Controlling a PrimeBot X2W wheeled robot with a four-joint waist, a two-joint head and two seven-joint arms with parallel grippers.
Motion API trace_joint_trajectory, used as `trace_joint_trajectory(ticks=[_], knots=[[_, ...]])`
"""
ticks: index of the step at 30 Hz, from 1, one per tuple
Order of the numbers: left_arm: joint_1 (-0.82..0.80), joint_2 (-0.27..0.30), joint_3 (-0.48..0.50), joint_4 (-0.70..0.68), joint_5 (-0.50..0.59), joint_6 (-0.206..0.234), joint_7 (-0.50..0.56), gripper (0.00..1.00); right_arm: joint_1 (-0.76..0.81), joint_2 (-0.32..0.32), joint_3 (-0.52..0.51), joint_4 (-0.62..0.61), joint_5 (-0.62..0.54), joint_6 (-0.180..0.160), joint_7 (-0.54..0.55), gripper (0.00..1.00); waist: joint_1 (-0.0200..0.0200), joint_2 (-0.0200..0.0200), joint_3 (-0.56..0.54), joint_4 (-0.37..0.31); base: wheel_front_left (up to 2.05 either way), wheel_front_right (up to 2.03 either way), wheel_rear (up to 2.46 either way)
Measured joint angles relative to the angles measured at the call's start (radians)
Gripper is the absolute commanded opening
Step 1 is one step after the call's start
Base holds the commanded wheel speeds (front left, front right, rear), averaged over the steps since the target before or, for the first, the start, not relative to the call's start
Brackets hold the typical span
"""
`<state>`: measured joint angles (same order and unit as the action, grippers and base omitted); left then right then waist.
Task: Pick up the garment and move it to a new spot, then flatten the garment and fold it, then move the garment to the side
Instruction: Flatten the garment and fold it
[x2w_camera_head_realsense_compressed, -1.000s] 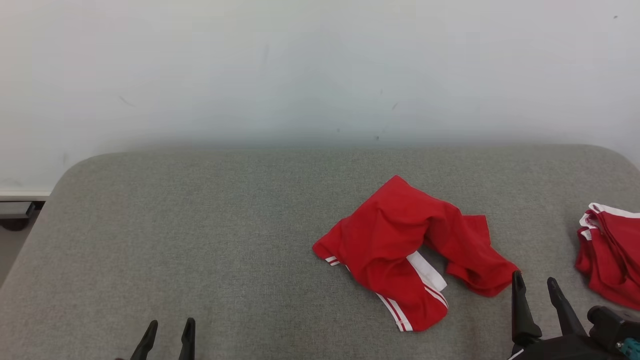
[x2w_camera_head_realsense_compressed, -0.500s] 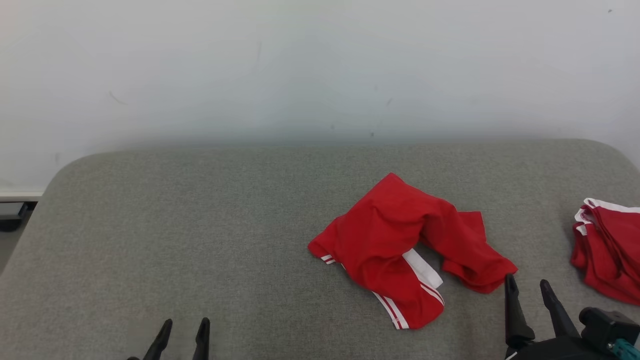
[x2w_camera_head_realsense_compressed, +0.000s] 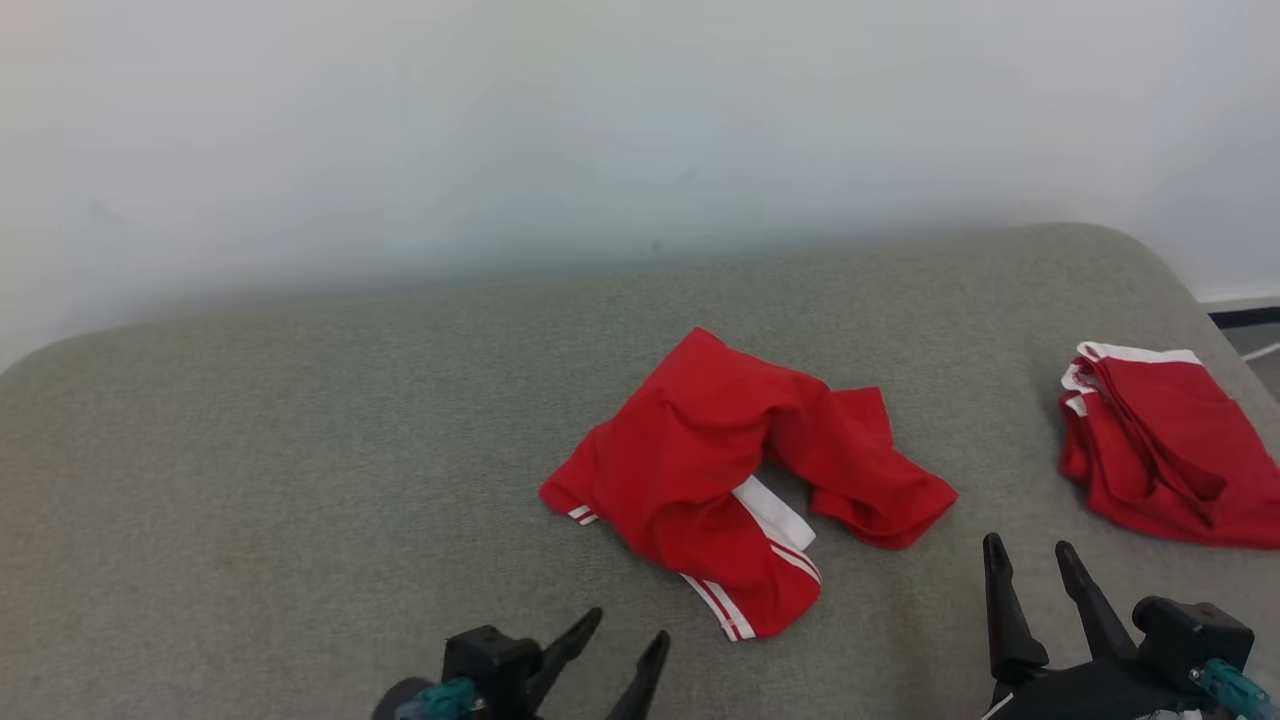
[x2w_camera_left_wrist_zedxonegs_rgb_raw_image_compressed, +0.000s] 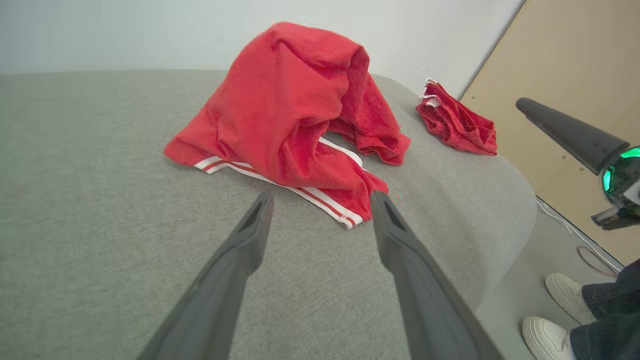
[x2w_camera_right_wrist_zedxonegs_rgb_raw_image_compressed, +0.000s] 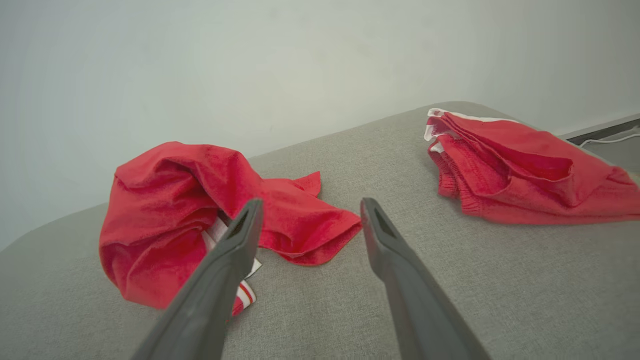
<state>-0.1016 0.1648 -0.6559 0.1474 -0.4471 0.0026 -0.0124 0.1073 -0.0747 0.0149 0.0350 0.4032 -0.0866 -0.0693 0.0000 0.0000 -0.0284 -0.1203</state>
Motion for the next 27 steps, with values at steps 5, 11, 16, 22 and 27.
trace_joint_trajectory(ticks=[5,11,16,22,27], knots=[[-0.097,-0.058,-0.076,0.087,0.025,-0.048,0.071,1.0,-0.018,-0.012,-0.002,-0.01,0.0,0.0,0.005,1.0,0.0,0.0001,0.022,-0.06,0.0,0.0,0.0],[-0.221,-0.088,-0.11,0.187,0.073,-0.065,0.122,1.0,-0.026,-0.014,-0.006,-0.016,0.0,0.0,0.007,1.0,0.0,0.0001,0.064,-0.135,0.0,0.0,0.0],[-0.288,-0.086,-0.132,0.283,0.114,-0.066,0.155,1.0,-0.061,-0.013,-0.007,-0.019,0.0,0.001,0.006,1.0,0.0001,0.0,0.105,-0.194,0.0,0.0,0.0],[-0.323,-0.089,-0.15,0.386,0.132,-0.075,0.172,1.0,-0.076,-0.011,-0.016,-0.012,0.001,0.0,-0.007,1.0,0.0001,0.0001,0.157,-0.248,0.0,0.0,0.0],[-0.361,-0.096,-0.164,0.445,0.147,-0.075,0.17,1.0,-0.076,-0.009,-0.026,-0.007,0.001,0.0,-0.02,1.0,0.0002,0.0001,0.187,-0.268,0.0,0.0,0.0]])
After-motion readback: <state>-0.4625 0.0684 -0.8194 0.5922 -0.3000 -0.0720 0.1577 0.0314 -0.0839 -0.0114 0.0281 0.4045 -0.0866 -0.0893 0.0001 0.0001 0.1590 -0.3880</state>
